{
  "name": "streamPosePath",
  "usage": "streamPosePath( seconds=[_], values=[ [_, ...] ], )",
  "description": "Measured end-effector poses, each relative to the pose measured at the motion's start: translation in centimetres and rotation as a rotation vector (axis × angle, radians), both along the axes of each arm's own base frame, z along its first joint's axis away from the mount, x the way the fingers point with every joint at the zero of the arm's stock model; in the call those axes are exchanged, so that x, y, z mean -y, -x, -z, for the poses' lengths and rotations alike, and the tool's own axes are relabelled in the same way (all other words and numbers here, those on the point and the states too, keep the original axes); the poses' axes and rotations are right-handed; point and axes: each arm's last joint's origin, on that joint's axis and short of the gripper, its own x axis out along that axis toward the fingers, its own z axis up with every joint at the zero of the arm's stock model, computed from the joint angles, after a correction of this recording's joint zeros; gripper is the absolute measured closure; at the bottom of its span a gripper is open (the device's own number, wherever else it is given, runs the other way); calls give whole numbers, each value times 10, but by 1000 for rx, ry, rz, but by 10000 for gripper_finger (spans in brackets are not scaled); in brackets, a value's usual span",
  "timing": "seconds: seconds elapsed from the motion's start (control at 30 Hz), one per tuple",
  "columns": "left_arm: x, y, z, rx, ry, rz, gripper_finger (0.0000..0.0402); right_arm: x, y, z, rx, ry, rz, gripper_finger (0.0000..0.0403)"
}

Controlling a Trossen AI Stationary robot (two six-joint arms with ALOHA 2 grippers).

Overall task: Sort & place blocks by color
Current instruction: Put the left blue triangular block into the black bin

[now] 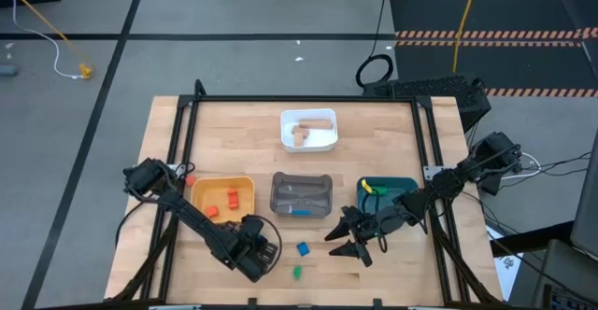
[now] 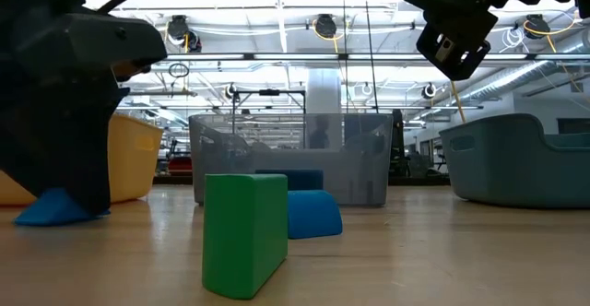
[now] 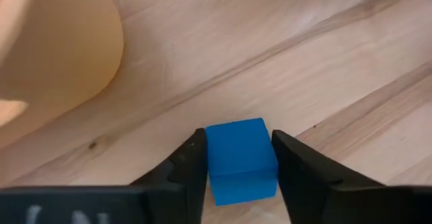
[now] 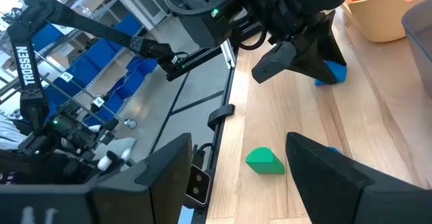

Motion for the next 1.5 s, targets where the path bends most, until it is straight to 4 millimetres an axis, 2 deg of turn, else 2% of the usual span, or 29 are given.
streamPosePath(
  seconds=[0.03, 0.17, 0.4, 0.5, 0.77, 1.17, 1.33, 1.5],
  values=[
    [0, 0, 0, 5, -7, 2, 266, 0, 0, 0, 0, 0, 0, 172],
    [4, 1, 0, 16, -5, 22, 267, 0, 0, 0, 0, 0, 0, 172],
    [9, -4, -25, 64, 39, 120, 267, 0, 0, 0, 0, 0, 1, 172],
    [9, -9, -40, 127, 38, 186, 267, 0, 0, 0, 0, 0, 0, 172],
    [0, -29, -52, 222, -14, 404, 266, 0, 0, 0, -2, 1, 0, 172],
    [-29, -79, -71, 477, -14, 648, 266, 0, 0, 0, 0, 0, 0, 172],
    [-41, -90, -76, 525, -23, 702, 266, 0, 0, 0, -2, 1, 0, 172],
    [-69, -92, -92, 517, -87, 686, 266, 0, 0, 0, 0, 0, 1, 172]
  ],
)
